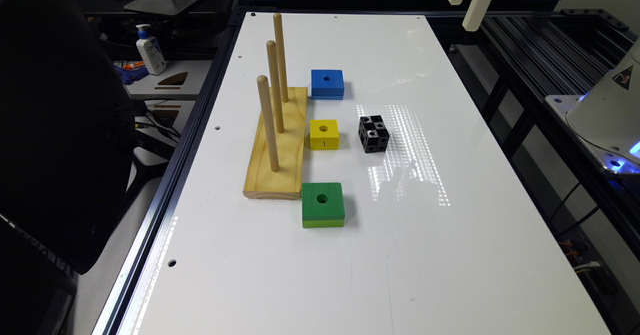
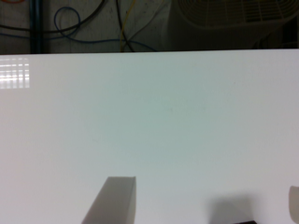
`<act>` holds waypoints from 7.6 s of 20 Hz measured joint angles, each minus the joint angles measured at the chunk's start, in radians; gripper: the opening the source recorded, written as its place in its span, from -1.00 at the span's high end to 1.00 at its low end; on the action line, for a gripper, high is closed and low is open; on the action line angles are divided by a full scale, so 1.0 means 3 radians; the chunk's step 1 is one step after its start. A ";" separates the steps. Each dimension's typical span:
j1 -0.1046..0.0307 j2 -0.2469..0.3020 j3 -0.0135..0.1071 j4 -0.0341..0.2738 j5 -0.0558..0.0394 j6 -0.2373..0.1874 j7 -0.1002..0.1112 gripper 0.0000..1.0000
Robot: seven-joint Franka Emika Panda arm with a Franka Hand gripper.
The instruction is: Pick up blue block.
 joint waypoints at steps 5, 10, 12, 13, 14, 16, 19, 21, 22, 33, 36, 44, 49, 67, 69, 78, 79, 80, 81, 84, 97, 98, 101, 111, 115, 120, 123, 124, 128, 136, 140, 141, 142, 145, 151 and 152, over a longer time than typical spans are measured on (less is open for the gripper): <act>-0.0091 0.0002 0.0000 0.0004 0.0000 0.0044 -0.0089 -1.00; -0.0173 0.0037 0.0000 0.0016 0.0000 0.0138 -0.0173 -1.00; -0.0201 0.0094 0.0000 0.0049 0.0000 0.0196 -0.0202 -1.00; -0.0212 0.0128 0.0000 0.0070 0.0000 0.0215 -0.0211 -1.00; -0.0224 0.0183 0.0000 0.0108 0.0000 0.0240 -0.0221 -1.00; -0.0241 0.0285 0.0000 0.0179 0.0000 0.0279 -0.0239 -1.00; -0.0263 0.0459 0.0000 0.0314 0.0000 0.0321 -0.0259 -1.00; -0.0280 0.0610 0.0000 0.0437 0.0000 0.0335 -0.0271 -1.00; -0.0286 0.0666 0.0000 0.0484 -0.0001 0.0337 -0.0276 -1.00; -0.0401 0.1109 0.0000 0.0886 -0.0001 0.0337 -0.0391 -1.00; -0.0417 0.1151 0.0000 0.0935 -0.0002 0.0337 -0.0403 -1.00; -0.0521 0.1429 0.0000 0.1246 -0.0002 0.0337 -0.0509 -1.00; -0.0603 0.1675 0.0000 0.1473 -0.0002 0.0337 -0.0597 -1.00; -0.0608 0.2034 0.0000 0.1495 -0.0002 0.0571 -0.0600 -1.00; -0.0608 0.2136 0.0000 0.1497 -0.0002 0.0669 -0.0600 -1.00; -0.0609 0.2231 0.0000 0.1486 -0.0002 0.0742 -0.0600 -1.00; -0.0609 0.2267 0.0000 0.1483 -0.0002 0.0773 -0.0600 -1.00; -0.0609 0.2282 0.0000 0.1482 -0.0002 0.0787 -0.0600 -1.00; -0.0610 0.2356 0.0000 0.1481 -0.0002 0.0857 -0.0600 -1.00; -0.0606 0.2489 0.0005 0.1496 -0.0002 0.0998 -0.0600 -1.00; -0.0595 0.2567 0.0074 0.1597 0.0002 0.1049 -0.0590 -1.00; -0.0595 0.2569 0.0077 0.1602 0.0002 0.1049 -0.0590 -1.00; -0.0595 0.2578 0.0083 0.1613 0.0002 0.1049 -0.0590 -1.00; -0.0586 0.2933 0.0125 0.1658 0.0004 0.1342 -0.0561 -1.00; -0.0586 0.2993 0.0167 0.1734 0.0004 0.1342 -0.0528 -1.00; -0.0585 0.2993 0.0214 0.1754 0.0004 0.1342 -0.0493 -1.00; -0.0585 0.2993 0.0235 0.1758 0.0004 0.1342 -0.0472 -1.00; -0.0585 0.2993 0.0236 0.1758 0.0004 0.1342 -0.0471 -1.00; -0.0586 0.2993 0.0237 0.1760 0.0004 0.1342 -0.0469 -1.00; -0.0594 0.2993 0.0235 0.1768 0.0004 0.1342 -0.0469 -1.00; -0.0607 0.2993 0.0231 0.1779 0.0003 0.1342 -0.0469 -1.00; -0.0611 0.2993 0.0230 0.1780 0.0003 0.1342 -0.0469 -1.00; -0.0615 0.2993 0.0230 0.1781 0.0003 0.1342 -0.0470 -1.00; -0.0625 0.2993 0.0230 0.1783 0.0002 0.1342 -0.0470 -1.00; -0.0630 0.3089 0.0230 0.1798 0.0002 0.1383 -0.0470 -1.00; -0.0630 0.3111 0.0230 0.1808 0.0002 0.1391 -0.0470 -1.00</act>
